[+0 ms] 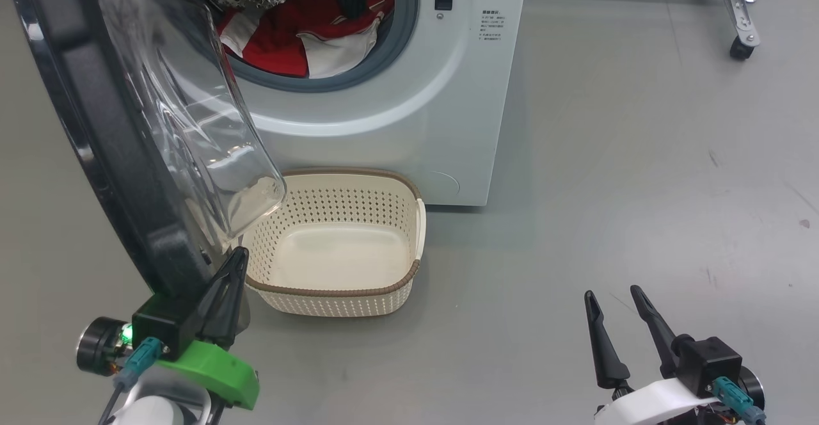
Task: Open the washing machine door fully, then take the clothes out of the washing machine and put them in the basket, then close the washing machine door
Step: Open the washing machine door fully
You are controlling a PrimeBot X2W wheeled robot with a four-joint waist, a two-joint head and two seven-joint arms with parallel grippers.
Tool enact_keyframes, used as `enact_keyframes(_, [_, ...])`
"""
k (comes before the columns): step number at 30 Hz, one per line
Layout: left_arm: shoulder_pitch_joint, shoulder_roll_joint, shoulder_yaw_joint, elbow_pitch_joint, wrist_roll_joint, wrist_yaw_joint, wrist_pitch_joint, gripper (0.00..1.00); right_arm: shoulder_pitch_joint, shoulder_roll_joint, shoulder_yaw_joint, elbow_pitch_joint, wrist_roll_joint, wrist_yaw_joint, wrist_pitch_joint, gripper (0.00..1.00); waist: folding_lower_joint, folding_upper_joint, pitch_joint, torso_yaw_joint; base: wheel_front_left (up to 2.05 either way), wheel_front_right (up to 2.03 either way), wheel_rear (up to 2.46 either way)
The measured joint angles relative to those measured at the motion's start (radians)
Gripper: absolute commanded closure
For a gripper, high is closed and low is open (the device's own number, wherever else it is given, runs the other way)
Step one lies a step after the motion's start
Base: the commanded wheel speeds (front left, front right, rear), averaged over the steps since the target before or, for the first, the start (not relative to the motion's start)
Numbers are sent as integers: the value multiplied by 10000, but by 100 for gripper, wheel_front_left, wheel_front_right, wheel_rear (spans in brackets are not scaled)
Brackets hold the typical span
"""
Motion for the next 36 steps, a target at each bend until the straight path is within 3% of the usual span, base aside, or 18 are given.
enact_keyframes(16, [-212, -42, 59, 654, -6, 35, -313, 100, -1, 61, -213, 88, -86, 40, 0, 0, 0, 0, 116, 131, 0, 0, 0])
enact_keyframes(36, [-642, -130, 240, 1388, -251, 31, -746, 100, -34, 109, -257, 251, -186, 157, 0, 0, 0, 0, 338, 1517, 0, 0, 0])
